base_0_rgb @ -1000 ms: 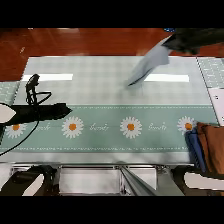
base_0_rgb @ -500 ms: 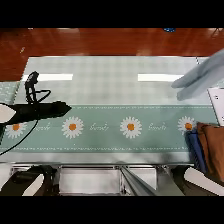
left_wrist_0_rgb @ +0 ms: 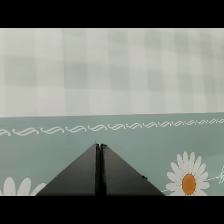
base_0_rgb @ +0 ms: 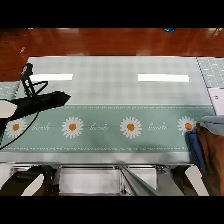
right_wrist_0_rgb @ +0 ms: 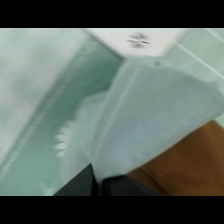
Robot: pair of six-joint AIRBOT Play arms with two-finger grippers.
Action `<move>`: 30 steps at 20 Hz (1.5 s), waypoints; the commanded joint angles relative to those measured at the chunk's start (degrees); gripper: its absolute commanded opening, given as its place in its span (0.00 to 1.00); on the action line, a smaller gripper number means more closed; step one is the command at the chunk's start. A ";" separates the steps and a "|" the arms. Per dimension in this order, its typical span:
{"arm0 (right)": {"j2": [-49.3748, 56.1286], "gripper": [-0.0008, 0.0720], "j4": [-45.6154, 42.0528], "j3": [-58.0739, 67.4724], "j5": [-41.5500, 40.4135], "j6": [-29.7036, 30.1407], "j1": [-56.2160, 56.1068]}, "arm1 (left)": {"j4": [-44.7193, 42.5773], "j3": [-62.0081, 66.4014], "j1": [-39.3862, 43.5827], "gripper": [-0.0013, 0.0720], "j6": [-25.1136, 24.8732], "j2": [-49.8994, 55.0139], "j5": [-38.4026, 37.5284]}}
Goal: Fold the shirts.
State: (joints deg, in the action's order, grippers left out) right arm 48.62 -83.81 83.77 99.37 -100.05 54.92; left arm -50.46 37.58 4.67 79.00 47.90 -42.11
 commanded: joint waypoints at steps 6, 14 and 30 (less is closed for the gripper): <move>-10.56 0.58 -19.37 -19.54 6.69 2.93 12.48 | 0.39 0.15 2.43 0.04 -2.80 1.07 0.72; 0.11 0.05 26.14 -10.73 -9.70 3.30 7.10 | 0.39 22.32 -0.52 0.04 -3.56 7.28 0.70; 38.32 0.05 -9.86 -0.46 -25.27 -0.83 -67.21 | -32.59 37.75 6.97 0.04 16.68 30.40 -25.09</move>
State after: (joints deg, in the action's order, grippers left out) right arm 83.05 -89.27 83.15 73.95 -99.13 -10.72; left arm -79.50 79.88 12.58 92.16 77.69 -67.72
